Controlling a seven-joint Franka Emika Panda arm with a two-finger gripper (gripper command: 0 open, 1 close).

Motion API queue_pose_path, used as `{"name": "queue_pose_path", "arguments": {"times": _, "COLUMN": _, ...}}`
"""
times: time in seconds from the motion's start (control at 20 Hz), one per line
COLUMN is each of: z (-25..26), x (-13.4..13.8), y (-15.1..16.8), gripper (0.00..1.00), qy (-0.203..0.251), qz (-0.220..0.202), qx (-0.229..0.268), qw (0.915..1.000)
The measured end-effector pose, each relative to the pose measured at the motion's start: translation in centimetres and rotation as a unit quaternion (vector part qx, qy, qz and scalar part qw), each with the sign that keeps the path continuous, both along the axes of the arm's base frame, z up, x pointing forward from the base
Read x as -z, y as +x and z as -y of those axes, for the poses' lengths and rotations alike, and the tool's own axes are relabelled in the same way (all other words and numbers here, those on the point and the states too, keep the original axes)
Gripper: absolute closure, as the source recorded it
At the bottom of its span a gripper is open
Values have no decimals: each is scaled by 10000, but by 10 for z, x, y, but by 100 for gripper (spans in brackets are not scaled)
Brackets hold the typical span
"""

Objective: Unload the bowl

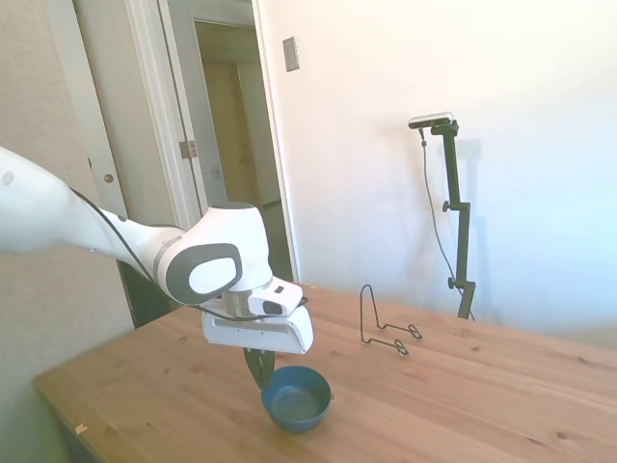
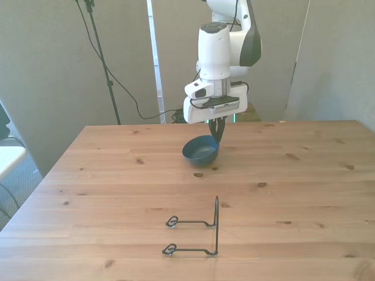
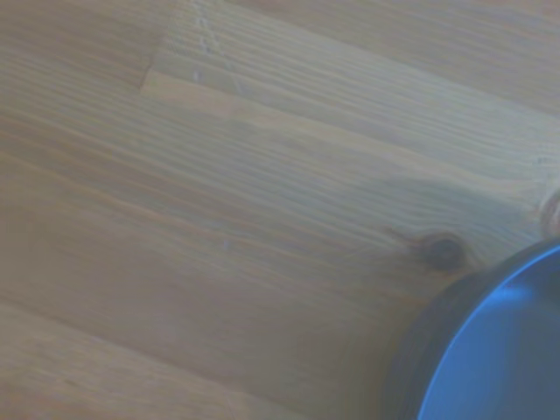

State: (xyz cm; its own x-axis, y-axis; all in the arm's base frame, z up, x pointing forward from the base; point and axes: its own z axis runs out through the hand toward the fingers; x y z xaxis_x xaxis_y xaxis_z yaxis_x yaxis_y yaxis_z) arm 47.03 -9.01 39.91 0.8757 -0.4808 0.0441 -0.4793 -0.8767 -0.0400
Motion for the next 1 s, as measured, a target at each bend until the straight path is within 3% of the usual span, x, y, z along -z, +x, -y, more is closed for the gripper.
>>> {"name": "queue_pose_path", "arguments": {"times": 0.65, "z": -3, "x": -1, "y": 17, "gripper": 0, "qy": -36, "qz": 5, "qx": 166, "qw": 9999}}
{"name": "queue_pose_path", "arguments": {"times": 1.0, "z": 5, "x": -26, "y": 25, "gripper": 0, "qy": 135, "qz": 233, "qx": 397, "qw": 9988}}
